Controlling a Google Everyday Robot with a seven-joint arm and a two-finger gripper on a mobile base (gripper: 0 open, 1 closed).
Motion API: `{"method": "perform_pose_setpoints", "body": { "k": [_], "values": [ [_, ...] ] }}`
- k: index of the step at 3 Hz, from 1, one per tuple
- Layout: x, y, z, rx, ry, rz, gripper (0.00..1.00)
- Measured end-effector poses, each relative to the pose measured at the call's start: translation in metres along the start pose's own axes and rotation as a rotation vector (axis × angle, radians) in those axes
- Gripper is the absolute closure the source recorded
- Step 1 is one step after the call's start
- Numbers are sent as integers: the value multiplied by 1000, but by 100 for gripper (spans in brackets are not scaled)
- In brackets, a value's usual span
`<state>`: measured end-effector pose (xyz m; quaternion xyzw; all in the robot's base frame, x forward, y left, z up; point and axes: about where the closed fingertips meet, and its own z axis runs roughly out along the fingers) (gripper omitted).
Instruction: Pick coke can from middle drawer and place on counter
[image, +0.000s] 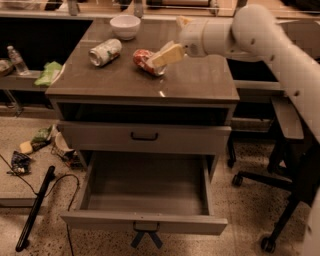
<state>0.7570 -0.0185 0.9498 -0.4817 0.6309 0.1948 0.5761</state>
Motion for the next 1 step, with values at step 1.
{"method": "perform_pose_setpoints", "body": {
  "k": [1],
  "values": [
    [-33, -11, -84, 106, -5, -39, 0]
  ]
}}
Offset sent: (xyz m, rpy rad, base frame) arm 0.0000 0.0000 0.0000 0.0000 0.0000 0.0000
